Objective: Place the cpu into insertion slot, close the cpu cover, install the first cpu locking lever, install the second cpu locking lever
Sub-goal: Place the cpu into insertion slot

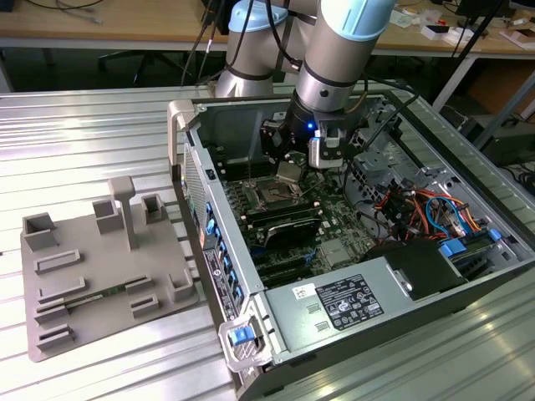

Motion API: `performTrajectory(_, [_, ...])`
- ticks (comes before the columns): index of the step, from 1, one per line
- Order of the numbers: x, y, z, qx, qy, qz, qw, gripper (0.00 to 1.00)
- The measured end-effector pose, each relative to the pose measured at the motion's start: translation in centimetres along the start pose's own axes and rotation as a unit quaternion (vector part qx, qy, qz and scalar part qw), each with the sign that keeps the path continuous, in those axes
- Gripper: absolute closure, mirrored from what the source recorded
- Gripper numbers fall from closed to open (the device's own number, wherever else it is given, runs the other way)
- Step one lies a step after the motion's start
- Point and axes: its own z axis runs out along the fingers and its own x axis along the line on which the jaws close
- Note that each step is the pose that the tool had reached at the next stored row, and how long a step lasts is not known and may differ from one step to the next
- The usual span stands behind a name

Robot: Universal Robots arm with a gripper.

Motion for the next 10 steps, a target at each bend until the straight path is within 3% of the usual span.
performTrajectory(10, [0.00,0.00,0.02,-0.0003,-0.0012,0.014,0.99991,0.45])
